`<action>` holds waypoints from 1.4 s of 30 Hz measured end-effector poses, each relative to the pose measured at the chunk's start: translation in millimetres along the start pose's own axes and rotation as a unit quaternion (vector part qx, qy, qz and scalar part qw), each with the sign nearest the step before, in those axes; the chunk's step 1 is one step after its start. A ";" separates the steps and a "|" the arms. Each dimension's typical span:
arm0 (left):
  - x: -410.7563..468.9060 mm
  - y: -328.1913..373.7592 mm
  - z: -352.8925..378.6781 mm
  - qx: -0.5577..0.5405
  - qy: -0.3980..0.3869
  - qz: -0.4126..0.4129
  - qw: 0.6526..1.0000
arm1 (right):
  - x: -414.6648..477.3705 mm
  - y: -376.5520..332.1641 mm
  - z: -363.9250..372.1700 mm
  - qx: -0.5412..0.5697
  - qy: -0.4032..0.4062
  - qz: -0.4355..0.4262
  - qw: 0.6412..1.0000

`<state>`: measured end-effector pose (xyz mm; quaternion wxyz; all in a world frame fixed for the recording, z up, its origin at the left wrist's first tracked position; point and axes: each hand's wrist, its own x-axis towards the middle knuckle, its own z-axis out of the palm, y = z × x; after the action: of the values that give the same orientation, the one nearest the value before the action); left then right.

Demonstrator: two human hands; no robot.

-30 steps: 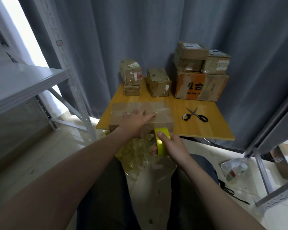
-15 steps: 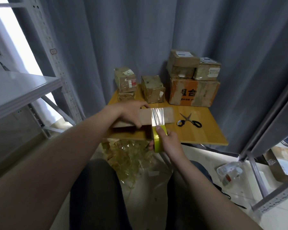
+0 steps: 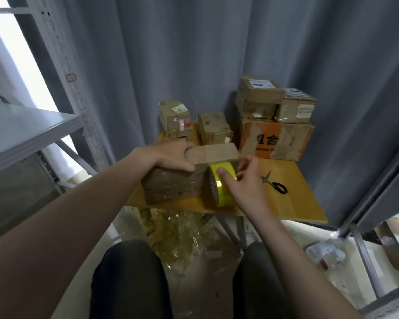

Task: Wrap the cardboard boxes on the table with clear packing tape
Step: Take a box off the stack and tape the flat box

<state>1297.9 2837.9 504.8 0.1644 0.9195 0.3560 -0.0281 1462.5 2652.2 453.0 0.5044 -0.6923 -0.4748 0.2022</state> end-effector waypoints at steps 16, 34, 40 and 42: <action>23.3 -16.8 -1.6 -0.073 -0.006 -0.011 0.997 | 74.4 -44.6 -0.7 -0.457 -0.246 -0.078 0.851; 32.7 -34.1 -16.4 -0.126 -0.095 -0.045 0.987 | 10.0 26.1 8.4 0.136 -0.047 -0.067 0.987; 41.3 -26.5 -5.7 -0.017 0.105 -0.058 0.993 | 50.4 29.1 29.9 0.055 -0.078 -0.103 0.990; 41.4 -21.5 7.3 0.029 0.098 -0.025 0.995 | 68.3 30.5 34.2 0.093 -0.100 -0.093 0.986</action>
<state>1314.9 2877.2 484.9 0.1017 0.9130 0.3921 0.0475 1482.3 2727.1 425.5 0.5335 -0.5712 -0.5644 0.2657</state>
